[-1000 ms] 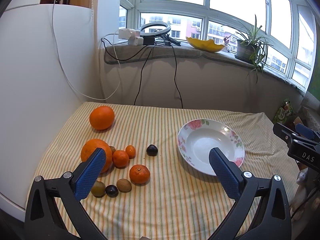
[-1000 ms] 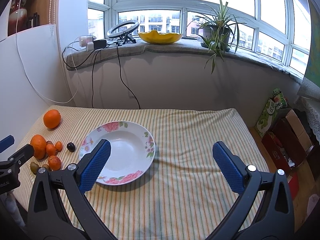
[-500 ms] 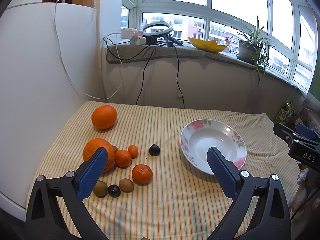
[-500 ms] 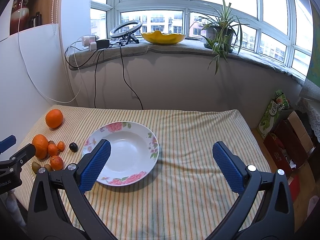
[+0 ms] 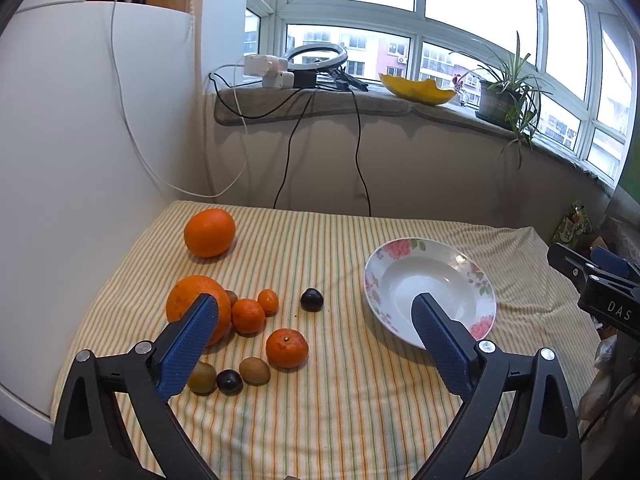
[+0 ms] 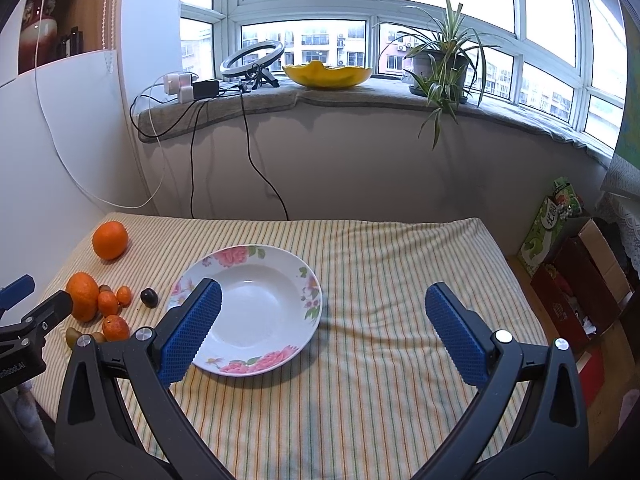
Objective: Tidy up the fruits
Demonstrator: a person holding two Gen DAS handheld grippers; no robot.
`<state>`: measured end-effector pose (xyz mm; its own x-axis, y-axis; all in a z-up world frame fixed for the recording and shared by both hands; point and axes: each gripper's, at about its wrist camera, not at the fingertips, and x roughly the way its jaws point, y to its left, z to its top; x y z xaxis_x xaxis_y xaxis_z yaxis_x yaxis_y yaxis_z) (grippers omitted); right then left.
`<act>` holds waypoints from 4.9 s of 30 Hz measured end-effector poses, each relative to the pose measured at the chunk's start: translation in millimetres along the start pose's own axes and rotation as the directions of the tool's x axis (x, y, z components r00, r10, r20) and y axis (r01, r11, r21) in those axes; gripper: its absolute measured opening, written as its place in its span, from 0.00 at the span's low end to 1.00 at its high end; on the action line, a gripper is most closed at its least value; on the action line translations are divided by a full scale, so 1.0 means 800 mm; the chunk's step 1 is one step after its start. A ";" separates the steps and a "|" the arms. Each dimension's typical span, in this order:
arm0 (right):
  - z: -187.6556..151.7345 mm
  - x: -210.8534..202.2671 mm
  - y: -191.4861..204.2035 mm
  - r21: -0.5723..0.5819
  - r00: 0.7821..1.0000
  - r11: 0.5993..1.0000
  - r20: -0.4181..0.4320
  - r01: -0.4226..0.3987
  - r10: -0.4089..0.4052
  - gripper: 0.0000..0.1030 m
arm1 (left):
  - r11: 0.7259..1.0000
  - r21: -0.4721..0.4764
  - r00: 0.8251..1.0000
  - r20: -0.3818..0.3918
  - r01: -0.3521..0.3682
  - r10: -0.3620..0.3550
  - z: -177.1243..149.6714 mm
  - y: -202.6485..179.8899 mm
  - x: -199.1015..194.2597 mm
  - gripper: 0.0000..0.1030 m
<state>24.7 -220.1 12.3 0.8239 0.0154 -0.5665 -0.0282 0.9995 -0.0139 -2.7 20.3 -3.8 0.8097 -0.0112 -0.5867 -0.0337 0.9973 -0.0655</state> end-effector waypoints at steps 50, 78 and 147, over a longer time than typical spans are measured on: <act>0.023 0.131 0.279 -0.205 0.737 0.730 -0.399 -0.652 0.545 0.88 | 0.923 -0.381 0.976 -0.177 0.055 -0.131 -0.060 0.181 0.082 0.72; -0.018 0.191 0.378 -0.161 0.568 0.629 -0.634 -0.760 0.524 0.64 | 0.859 -0.489 0.947 -0.175 0.154 -0.269 -0.053 0.199 0.119 0.68; -0.008 0.160 0.051 0.016 0.780 0.856 -0.404 -0.516 0.478 0.58 | 0.923 -0.094 0.879 -0.285 0.372 -0.383 -0.006 -0.092 0.137 0.69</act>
<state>125.7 -177.9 -66.2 0.4001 0.4784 -0.7817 -0.4403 0.8484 0.2938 85.5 -54.9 -66.8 0.5575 -0.4125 -0.7204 0.2155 0.9100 -0.3543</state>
